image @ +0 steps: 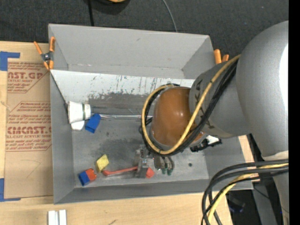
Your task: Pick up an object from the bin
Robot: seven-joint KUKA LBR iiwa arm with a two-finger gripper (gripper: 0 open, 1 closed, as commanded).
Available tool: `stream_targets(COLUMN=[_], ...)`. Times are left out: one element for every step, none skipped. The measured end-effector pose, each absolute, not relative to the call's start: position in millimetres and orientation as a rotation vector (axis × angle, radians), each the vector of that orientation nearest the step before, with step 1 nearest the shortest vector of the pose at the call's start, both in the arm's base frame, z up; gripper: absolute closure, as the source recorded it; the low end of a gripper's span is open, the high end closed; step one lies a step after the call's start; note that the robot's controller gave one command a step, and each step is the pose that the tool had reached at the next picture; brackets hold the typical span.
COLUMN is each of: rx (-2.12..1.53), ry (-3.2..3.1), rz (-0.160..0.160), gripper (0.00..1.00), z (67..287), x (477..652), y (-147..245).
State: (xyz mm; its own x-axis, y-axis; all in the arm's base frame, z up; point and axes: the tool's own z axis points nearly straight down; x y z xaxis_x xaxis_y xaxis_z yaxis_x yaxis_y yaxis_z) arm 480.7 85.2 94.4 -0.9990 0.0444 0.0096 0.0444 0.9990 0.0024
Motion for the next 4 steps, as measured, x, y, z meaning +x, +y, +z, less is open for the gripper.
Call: stream_targets(rx=[-0.069, -0.069, -0.069, -0.069], ry=[-3.134, -3.137, -3.138, -3.138], rz=[-0.005, -0.006, -0.007, -0.007], gripper=[1.0, 1.0, 1.0, 1.0], z=[111.3, 126.0, 134.5, 139.0], x=[481.6, 482.3, 482.8, 482.9], y=[85.5, 85.6, 85.7, 85.8])
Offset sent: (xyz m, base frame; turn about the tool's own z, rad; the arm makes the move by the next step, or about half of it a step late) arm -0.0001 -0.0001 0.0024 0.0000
